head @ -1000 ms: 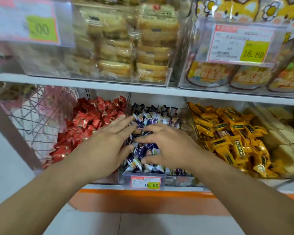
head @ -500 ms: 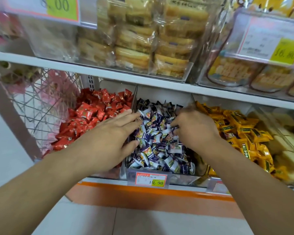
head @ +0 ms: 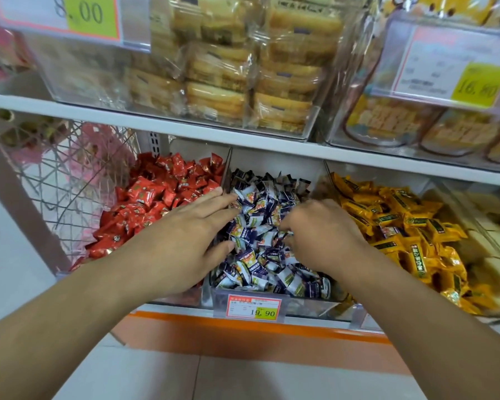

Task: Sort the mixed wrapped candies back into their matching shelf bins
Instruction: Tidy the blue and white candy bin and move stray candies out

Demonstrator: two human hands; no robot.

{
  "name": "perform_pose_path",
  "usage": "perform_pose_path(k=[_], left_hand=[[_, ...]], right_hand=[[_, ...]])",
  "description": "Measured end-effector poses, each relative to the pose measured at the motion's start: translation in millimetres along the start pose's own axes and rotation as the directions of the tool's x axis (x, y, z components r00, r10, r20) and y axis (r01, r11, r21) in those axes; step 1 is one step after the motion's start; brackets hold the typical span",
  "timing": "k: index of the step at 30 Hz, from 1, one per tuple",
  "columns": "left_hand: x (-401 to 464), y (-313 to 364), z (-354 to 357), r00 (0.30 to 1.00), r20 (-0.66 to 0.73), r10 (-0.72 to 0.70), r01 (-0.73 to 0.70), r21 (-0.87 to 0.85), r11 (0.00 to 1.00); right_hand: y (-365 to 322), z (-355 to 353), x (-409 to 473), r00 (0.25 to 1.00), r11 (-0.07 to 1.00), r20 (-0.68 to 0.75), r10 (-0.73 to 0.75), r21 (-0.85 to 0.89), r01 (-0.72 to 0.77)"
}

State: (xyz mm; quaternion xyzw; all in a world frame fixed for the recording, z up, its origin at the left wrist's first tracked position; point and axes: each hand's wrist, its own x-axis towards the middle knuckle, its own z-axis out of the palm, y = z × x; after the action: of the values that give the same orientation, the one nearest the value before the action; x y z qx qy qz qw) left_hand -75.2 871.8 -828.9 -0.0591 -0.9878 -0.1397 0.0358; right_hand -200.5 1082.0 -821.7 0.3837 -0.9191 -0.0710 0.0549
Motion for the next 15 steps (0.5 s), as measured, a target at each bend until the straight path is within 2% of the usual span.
perform_pose_path(k=[2, 7, 10, 12, 15], left_hand=[[0, -2, 2, 1.000, -0.015, 0.007, -0.007, -0.002, 1.000], [0, -4, 5, 0.999, -0.038, 0.022, -0.022, -0.001, 1.000], [2, -4, 8, 0.997, -0.064, 0.038, -0.036, 0.025, 0.999], [3, -2, 10, 0.994, -0.094, 0.051, -0.044, 0.079, 0.996], [8, 8, 9, 0.987, -0.127, 0.095, -0.073, 0.169, 0.983]], right_hand=[[5, -5, -1, 0.999, 0.998, 0.027, 0.024, -0.058, -0.023], [23, -19, -14, 0.986, 0.998, 0.167, -0.005, 0.066, -0.006], [25, -14, -14, 0.992, 0.998, 0.128, 0.016, 0.051, -0.023], [18, -12, -12, 0.996, 0.997, 0.089, -0.028, 0.077, 0.021], [8, -12, -12, 0.980, 0.975, 0.170, -0.105, 0.212, 0.067]])
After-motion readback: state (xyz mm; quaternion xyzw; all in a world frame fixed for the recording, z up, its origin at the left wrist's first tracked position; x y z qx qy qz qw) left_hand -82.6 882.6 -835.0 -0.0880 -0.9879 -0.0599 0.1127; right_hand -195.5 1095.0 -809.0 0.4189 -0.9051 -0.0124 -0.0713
